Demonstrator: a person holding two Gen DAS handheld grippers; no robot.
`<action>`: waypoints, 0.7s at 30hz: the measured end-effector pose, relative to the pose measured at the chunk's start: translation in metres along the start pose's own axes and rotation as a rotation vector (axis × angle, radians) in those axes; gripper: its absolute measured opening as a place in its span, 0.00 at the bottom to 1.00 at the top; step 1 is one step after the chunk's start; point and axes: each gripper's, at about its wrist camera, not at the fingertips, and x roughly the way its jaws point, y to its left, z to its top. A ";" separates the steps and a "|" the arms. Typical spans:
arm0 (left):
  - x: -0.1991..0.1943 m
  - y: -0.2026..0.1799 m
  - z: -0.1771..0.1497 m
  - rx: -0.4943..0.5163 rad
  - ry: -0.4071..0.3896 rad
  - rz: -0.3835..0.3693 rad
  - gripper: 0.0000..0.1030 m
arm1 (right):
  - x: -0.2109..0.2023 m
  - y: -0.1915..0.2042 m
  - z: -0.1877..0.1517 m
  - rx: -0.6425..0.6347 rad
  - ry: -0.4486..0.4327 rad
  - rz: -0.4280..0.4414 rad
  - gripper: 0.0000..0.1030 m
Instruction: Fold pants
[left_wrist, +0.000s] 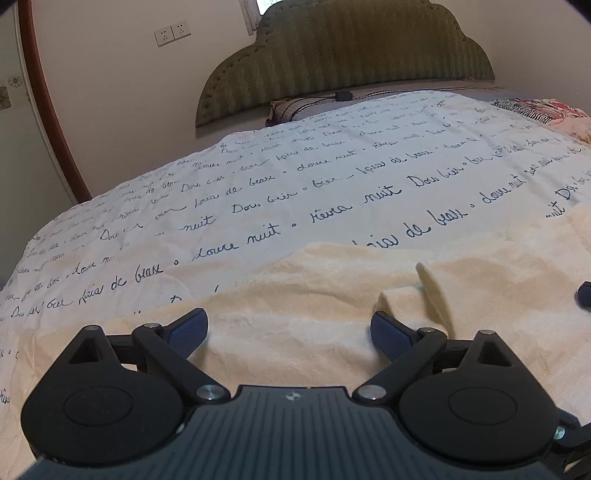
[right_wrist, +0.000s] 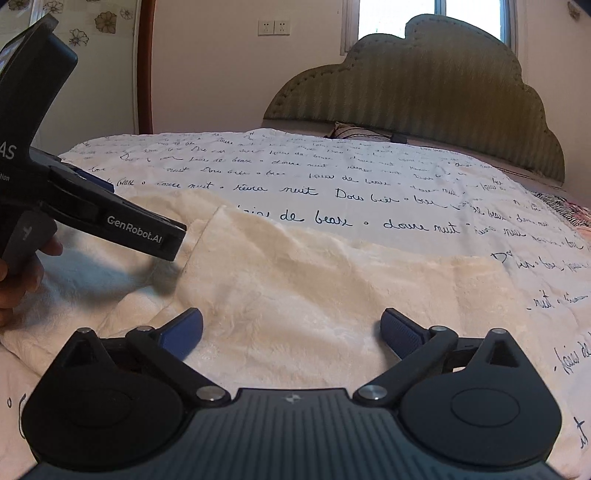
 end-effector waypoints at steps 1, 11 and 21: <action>0.000 0.003 -0.002 -0.013 0.007 -0.003 0.95 | 0.000 0.000 0.000 -0.001 -0.002 -0.001 1.00; -0.007 0.034 -0.030 -0.126 0.019 -0.040 1.00 | -0.002 -0.001 -0.003 0.008 -0.006 0.000 1.00; -0.014 0.036 -0.038 -0.125 0.034 -0.045 1.00 | -0.003 -0.003 -0.004 0.027 -0.006 -0.001 1.00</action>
